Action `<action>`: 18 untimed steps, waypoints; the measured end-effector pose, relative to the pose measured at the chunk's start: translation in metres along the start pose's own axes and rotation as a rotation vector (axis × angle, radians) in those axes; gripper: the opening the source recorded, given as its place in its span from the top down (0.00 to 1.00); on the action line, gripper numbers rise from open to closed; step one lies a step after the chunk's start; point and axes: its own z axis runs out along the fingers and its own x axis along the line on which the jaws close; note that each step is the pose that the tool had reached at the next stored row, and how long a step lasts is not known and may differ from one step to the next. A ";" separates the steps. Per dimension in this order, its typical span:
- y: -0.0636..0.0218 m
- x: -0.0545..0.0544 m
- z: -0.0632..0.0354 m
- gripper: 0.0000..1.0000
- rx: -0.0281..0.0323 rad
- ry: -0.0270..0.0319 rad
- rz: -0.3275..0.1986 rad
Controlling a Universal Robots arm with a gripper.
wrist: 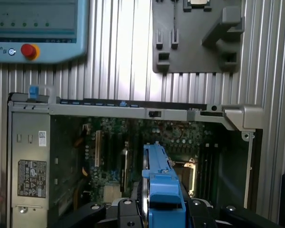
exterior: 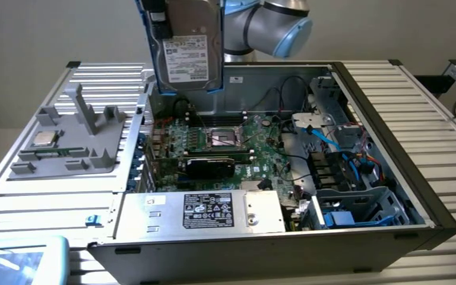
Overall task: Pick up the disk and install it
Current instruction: 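Pick up the disk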
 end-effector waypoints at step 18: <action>-0.0799 0.022 0.0044 0.63 0.0003 -0.0080 0.000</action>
